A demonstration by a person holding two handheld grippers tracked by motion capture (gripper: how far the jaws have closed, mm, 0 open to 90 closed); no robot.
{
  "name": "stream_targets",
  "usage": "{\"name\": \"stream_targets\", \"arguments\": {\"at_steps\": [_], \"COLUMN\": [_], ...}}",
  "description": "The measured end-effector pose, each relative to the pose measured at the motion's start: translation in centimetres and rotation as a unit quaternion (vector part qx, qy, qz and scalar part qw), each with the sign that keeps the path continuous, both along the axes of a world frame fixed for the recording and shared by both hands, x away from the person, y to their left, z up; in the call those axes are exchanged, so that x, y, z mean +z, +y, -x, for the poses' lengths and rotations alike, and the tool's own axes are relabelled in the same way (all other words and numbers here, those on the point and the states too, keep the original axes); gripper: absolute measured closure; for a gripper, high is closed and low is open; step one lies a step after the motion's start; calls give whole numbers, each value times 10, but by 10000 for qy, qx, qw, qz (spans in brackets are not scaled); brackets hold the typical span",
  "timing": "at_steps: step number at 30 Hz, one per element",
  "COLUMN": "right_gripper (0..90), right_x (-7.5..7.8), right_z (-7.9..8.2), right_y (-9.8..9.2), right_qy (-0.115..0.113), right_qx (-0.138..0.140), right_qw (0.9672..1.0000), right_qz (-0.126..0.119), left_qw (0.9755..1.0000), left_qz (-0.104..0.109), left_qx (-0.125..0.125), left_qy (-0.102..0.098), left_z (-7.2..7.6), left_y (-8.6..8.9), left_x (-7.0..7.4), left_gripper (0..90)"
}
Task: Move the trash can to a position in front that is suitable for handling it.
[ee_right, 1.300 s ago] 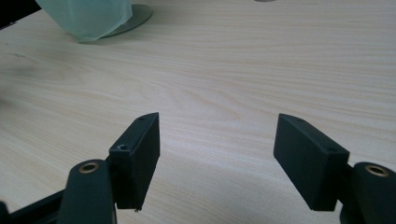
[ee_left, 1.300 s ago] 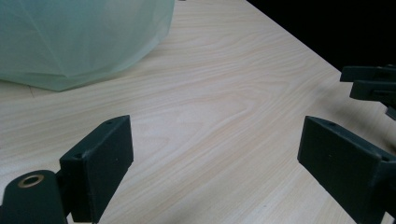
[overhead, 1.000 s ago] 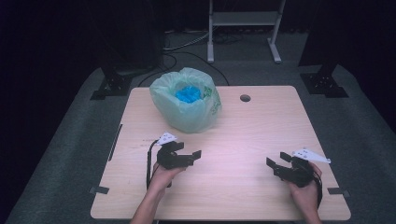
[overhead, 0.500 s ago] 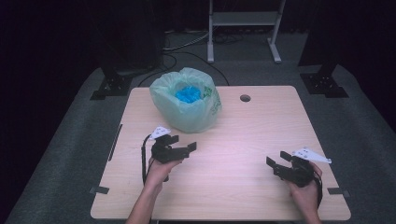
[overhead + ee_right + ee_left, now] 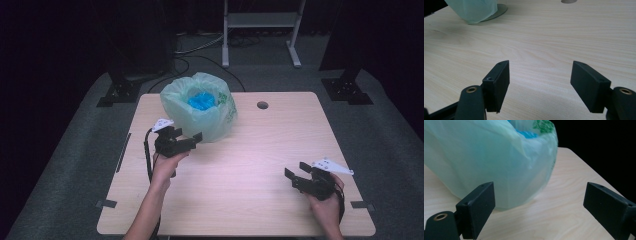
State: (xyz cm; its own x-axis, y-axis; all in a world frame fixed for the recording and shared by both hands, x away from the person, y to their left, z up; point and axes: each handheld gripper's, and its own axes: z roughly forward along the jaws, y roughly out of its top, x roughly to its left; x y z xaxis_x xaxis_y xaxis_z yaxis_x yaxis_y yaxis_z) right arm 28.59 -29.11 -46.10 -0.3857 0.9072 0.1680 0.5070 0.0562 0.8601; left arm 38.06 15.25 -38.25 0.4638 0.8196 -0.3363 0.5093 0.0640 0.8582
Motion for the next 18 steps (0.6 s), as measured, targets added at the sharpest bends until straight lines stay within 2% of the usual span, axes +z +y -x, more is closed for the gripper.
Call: {"name": "stream_targets", "arguments": {"at_steps": [2, 8, 10, 13, 18], "right_gripper": [310, 310, 310, 310, 310], "right_x": [0, 0, -1, -1, -1], "right_z": [0, -1, -1, -2, -2], "right_y": [1, 2, 2, 3, 4], "right_qy": [2, 4, 2, 14, 12], "right_qx": [3, 28, 43, 42, 62], "right_qw": [10000, 10000, 10000, 10000, 10000], "right_qz": [1, 24, 42, 45, 60], "left_qw": [9999, 9990, 9988, 9983, 9955], "left_qz": [111, 213, 211, 73, 118], "left_qx": [92, 370, 436, 573, 905], "left_qy": [43, 104, 93, 106, 243], "left_z": [-6, -25, -29, -40, -60], "left_y": [2, 6, 5, 2, -2], "left_x": [2, 11, 14, 16, 15], "left_gripper": [93, 93, 93, 93, 93]}}
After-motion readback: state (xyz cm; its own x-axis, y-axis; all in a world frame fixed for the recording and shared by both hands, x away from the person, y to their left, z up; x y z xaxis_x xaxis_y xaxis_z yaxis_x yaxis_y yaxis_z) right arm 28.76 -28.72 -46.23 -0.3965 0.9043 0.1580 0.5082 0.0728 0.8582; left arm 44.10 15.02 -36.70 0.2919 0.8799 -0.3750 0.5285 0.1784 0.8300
